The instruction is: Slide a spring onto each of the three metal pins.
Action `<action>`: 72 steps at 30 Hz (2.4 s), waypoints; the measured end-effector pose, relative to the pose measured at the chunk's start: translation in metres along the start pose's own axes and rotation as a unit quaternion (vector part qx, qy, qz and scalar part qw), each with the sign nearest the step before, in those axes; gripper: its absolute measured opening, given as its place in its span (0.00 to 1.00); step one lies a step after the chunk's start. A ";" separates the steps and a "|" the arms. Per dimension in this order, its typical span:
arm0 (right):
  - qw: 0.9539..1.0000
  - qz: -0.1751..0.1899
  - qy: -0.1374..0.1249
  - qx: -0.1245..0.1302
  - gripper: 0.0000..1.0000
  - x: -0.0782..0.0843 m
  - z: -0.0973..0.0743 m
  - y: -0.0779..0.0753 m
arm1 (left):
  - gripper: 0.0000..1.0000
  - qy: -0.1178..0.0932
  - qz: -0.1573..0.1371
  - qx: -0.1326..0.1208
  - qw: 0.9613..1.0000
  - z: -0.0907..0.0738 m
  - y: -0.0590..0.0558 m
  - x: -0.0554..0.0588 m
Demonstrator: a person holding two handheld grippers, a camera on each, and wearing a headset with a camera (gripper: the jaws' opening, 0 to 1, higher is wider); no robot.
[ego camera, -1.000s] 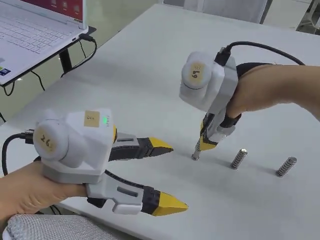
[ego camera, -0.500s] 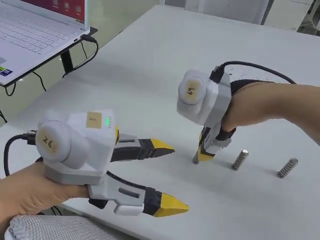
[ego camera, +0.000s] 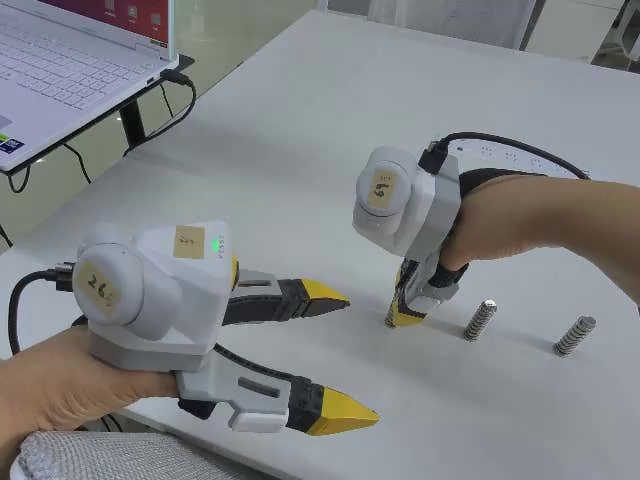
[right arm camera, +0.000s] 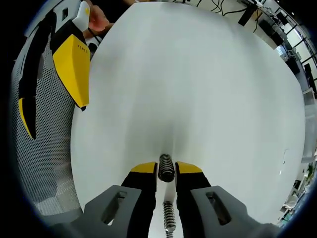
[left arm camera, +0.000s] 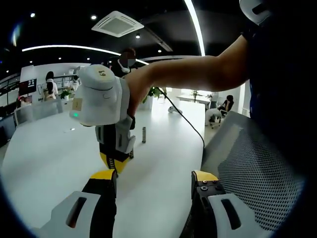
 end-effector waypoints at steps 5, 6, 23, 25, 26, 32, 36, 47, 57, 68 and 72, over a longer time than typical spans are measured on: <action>1.000 0.008 -0.006 0.002 0.15 0.003 -0.002 0.001 | 0.56 0.002 0.000 0.002 1.000 0.001 -0.001 0.000; 1.000 0.011 -0.007 0.003 0.16 0.004 -0.002 0.001 | 0.56 0.003 0.000 0.003 1.000 0.001 -0.001 0.000; 0.998 0.048 -0.029 0.007 0.18 0.021 -0.012 0.017 | 0.56 0.010 -0.001 0.006 1.000 0.001 -0.002 0.002; 0.998 0.055 -0.033 0.008 0.18 0.024 -0.013 0.020 | 0.56 0.012 -0.001 0.007 1.000 0.002 -0.002 0.003; 0.998 0.058 -0.035 0.009 0.18 0.024 -0.014 0.021 | 0.56 0.013 -0.001 0.008 1.000 0.002 -0.002 0.003; 0.995 0.085 -0.049 0.007 0.19 0.031 -0.016 0.032 | 0.56 0.015 -0.001 0.010 1.000 0.002 -0.003 0.003; 0.993 0.100 -0.057 0.008 0.19 0.038 -0.016 0.039 | 0.56 0.016 0.000 0.011 1.000 0.003 -0.004 0.003; 0.984 0.151 -0.094 0.020 0.19 0.050 -0.028 0.058 | 0.55 0.020 -0.001 0.018 1.000 0.005 -0.007 0.004; 0.973 0.188 -0.127 0.033 0.19 0.056 -0.044 0.074 | 0.54 0.024 0.001 0.029 0.999 0.006 -0.009 0.005; 0.959 0.235 -0.153 0.040 0.19 0.074 -0.052 0.098 | 0.54 0.024 0.002 0.040 0.999 0.005 -0.009 0.008; 0.953 0.253 -0.161 0.045 0.20 0.082 -0.055 0.106 | 0.54 0.026 0.002 0.043 0.999 0.005 -0.010 0.009</action>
Point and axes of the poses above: the centre of the closed fingertips' face, and the gripper's own axes: z roughly forward along the fingers, y roughly to its left, x roughly out of its underside, the point moved 9 cm from there along -z, roughly backward along the fingers, and after that the axes turned 7 degrees about x, right-handed, at the moved point
